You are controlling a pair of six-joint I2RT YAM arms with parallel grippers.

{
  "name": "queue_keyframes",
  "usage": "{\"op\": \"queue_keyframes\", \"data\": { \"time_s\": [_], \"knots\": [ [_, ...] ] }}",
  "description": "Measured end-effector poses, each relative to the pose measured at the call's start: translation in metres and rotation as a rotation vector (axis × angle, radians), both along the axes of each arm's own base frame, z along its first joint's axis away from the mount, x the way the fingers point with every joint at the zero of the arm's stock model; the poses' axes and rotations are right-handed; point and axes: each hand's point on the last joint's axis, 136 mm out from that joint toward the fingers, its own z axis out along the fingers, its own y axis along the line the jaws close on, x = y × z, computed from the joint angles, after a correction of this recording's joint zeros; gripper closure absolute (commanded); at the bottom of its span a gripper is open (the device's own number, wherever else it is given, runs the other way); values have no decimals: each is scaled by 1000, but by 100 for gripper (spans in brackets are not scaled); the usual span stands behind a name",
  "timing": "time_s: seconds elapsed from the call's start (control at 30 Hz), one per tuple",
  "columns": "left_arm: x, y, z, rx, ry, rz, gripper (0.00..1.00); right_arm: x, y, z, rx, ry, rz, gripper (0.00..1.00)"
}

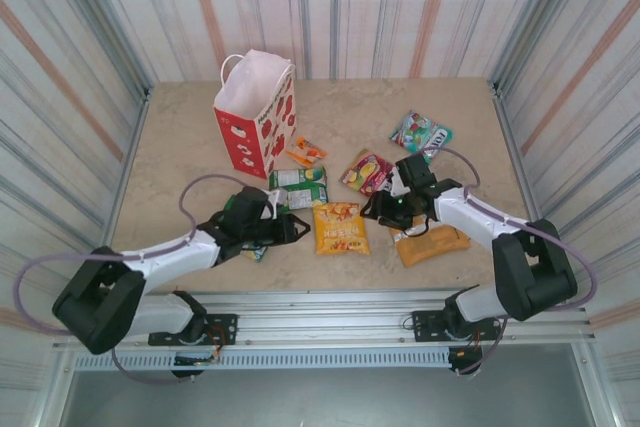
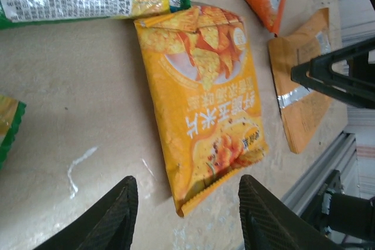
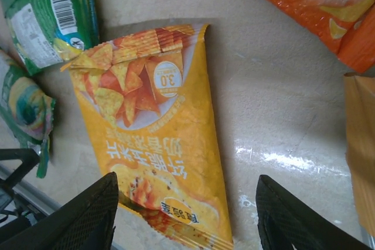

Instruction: Place the snacks into the paper bag

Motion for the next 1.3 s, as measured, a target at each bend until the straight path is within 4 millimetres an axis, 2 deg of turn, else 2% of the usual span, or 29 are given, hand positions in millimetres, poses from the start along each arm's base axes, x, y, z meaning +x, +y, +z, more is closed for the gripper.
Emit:
{"op": "queue_keyframes", "data": {
  "time_s": [0.13,0.5,0.7,0.8,0.9,1.03,1.1,1.3],
  "knots": [
    [10,-11,-8,3,18,-4,51,1,3,-7,7,19,-4,42],
    [18,-37,-42,-2,120,-23,52,-3,13,-38,20,99,19,54],
    [25,-48,-42,-26,122,-34,52,1,22,-39,67,95,38,62],
    [28,-54,-43,-44,121,-43,57,2,29,-40,97,92,53,64],
    [30,-58,-45,-59,129,-48,67,2,34,-40,128,91,59,64],
    [30,-58,-49,-58,141,-46,81,3,37,-39,149,84,66,55],
    [29,-59,-49,-57,142,-50,85,4,38,-36,156,74,70,47],
    [31,-61,-36,-63,81,-88,91,5,22,-18,113,-33,38,34]
  ]
}}
